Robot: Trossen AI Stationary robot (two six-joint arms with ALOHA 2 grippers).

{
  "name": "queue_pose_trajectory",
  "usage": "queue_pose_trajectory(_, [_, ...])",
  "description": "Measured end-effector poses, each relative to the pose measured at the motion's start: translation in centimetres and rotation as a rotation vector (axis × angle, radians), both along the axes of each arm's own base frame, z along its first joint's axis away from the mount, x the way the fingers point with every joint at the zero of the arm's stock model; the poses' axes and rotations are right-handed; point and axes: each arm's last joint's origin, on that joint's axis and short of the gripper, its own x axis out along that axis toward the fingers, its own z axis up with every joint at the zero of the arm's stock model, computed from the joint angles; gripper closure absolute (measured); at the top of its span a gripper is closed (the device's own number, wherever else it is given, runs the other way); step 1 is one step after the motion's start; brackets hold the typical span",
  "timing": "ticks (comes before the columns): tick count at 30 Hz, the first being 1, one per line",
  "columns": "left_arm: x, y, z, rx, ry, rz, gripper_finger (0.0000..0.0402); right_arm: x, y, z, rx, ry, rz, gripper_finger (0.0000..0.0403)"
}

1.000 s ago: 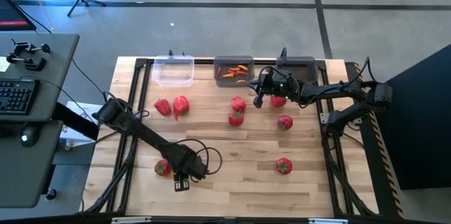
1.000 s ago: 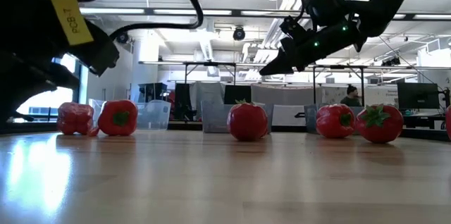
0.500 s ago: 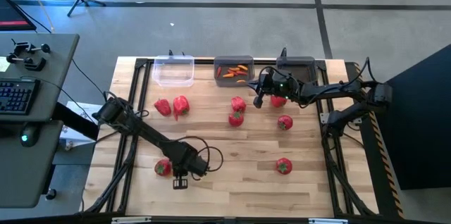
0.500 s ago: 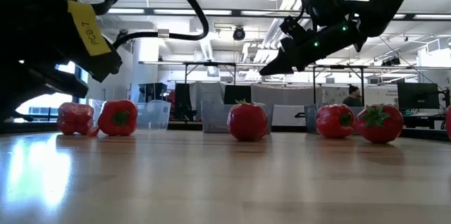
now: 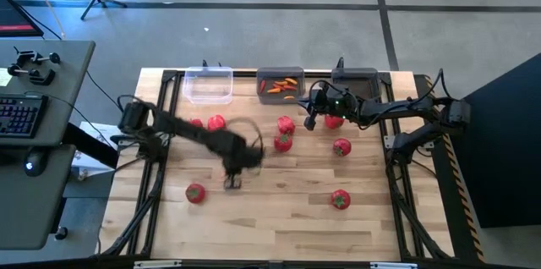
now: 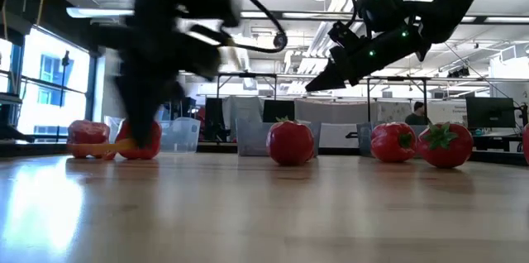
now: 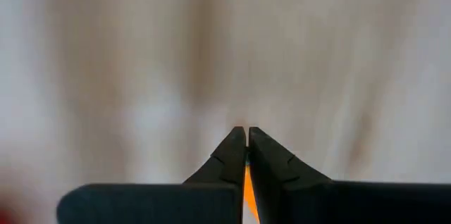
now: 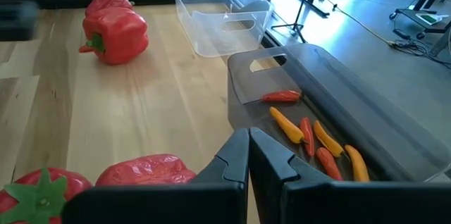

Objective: Sort produce into baskets
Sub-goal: Put the yellow chili pepper into the left black bin

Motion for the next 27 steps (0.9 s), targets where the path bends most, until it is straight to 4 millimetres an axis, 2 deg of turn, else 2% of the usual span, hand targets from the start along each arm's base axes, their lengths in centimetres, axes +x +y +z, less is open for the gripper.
queue_pose_trajectory(8, [4.2, 11.1, 3.5, 0.207, -0.423, 0.147, 0.0401, -0.1, -0.1, -0.2, 0.018, 0.012, -0.05, 0.0403])
queue_pose_trajectory(12, [4.6, 16.8, 5.2, 0.325, -0.629, 0.22, 0.0401, -0.2, -0.2, -0.2, 0.004, 0.017, -0.088, 0.0403])
queue_pose_trajectory(16, [3.8, 21.3, 6.2, 0.436, -0.735, 0.251, 0.0401, -0.2, -0.3, -0.2, -0.007, 0.022, -0.111, 0.0403])
queue_pose_trajectory(21, [2.5, 25.1, 6.1, 0.487, -0.787, 0.244, 0.0401, -0.3, -0.4, -0.2, -0.024, 0.027, -0.154, 0.0403])
queue_pose_trajectory(27, [2.7, 27.1, 4.5, 0.506, -0.819, 0.19, 0.0401, -0.3, -0.4, -0.1, -0.011, 0.015, -0.186, 0.0403])
